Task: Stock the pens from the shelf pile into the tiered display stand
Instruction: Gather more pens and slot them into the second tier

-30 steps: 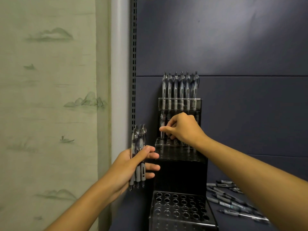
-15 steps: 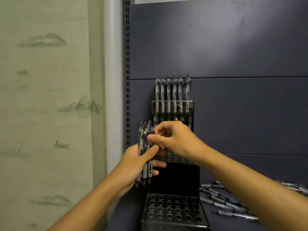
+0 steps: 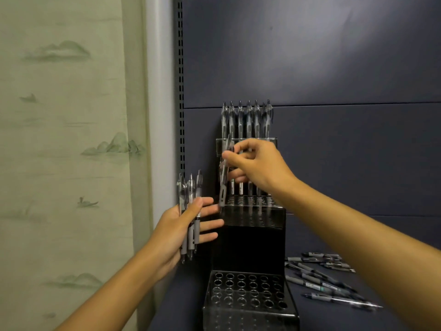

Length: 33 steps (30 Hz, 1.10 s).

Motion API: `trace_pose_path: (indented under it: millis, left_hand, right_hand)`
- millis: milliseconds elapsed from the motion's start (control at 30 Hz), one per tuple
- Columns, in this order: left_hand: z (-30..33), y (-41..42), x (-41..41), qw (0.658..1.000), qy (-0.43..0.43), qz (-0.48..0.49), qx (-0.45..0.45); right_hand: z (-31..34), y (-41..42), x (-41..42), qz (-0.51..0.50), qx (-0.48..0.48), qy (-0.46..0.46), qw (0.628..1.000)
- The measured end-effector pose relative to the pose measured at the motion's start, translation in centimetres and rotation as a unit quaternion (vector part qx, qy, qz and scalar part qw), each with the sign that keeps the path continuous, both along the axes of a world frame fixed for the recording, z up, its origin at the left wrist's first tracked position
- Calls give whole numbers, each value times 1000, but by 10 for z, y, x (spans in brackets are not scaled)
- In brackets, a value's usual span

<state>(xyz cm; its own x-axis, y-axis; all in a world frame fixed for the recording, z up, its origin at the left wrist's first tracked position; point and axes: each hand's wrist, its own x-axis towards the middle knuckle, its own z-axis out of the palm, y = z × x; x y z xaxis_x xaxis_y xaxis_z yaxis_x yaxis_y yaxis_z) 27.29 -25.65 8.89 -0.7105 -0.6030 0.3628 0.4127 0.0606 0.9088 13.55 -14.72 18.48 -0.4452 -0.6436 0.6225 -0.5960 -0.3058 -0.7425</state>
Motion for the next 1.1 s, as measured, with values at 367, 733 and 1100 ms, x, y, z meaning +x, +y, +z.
trace_pose_path:
  millis: [367, 733, 1100]
  left_hand:
    - [-8, -14, 16, 999, -14, 40, -15]
    - [-11, -15, 13, 999, -21, 42, -11]
    - [-12, -12, 11, 999, -33, 34, -23]
  right_hand:
    - [3, -14, -38, -113, -25, 53, 992]
    - [-12, -27, -37, -109, 20, 72, 991]
    - [-19, -31, -40, -124, 108, 145, 976]
